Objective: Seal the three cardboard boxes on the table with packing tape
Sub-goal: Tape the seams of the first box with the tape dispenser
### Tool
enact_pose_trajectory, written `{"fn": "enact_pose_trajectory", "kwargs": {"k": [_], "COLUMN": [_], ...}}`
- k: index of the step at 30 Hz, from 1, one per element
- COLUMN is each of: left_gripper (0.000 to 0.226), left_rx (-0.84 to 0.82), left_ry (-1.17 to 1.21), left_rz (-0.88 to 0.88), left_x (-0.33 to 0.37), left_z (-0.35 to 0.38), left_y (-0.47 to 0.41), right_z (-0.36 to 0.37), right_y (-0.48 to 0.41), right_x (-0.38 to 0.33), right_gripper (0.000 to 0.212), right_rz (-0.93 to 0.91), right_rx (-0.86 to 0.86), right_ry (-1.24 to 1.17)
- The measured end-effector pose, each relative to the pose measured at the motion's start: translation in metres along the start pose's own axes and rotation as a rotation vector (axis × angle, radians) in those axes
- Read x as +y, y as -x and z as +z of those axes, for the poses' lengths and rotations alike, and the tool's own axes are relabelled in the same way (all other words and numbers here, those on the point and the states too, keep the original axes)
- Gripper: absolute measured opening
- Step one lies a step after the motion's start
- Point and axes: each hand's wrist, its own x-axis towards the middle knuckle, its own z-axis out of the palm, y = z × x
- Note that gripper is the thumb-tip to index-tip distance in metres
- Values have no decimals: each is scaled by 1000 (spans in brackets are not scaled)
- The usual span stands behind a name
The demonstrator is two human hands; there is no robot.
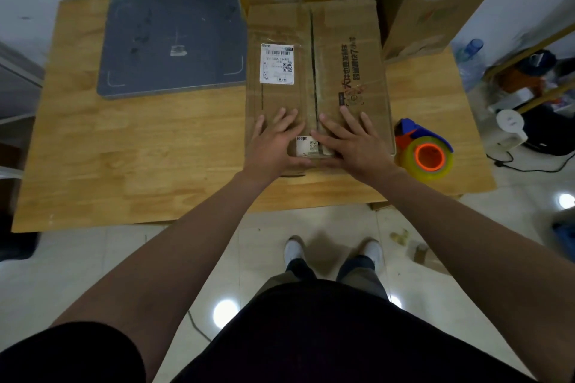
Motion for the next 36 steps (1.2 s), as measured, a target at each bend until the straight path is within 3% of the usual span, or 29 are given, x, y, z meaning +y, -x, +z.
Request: {"fn": "enact_pose_trajectory", "kwargs": {"k": [4, 10, 14, 18, 21, 31, 36], "left_gripper": [90, 91, 89, 49, 33, 31, 32], "left_rx": [40, 120, 58, 180, 137, 13, 114], "left_ry": [85, 446, 420, 334, 278, 454, 646], "left_rz": [83, -38, -82, 137, 210, 152, -29], "left_x": [-26, -87, -90, -63, -31, -51, -60], "left_z": [-5, -16, -26, -20, -6, -8, -14], "left_y": [8, 46, 53, 46, 36, 40, 55], "right_z": [3, -1, -5, -10, -10, -7, -2], "right_y": [-1, 0, -4, -5, -5, 35, 68], "right_x": [1, 2, 2, 2, -17, 10, 42], "right_gripper": [78, 78, 78, 55, 43, 41, 37], "right_rz": [0, -13, 4, -123, -174, -128, 56], "right_rx": [7, 14, 12, 170, 248, 238, 330], "right_ry": [9, -72, -224, -524, -505, -385, -447]}}
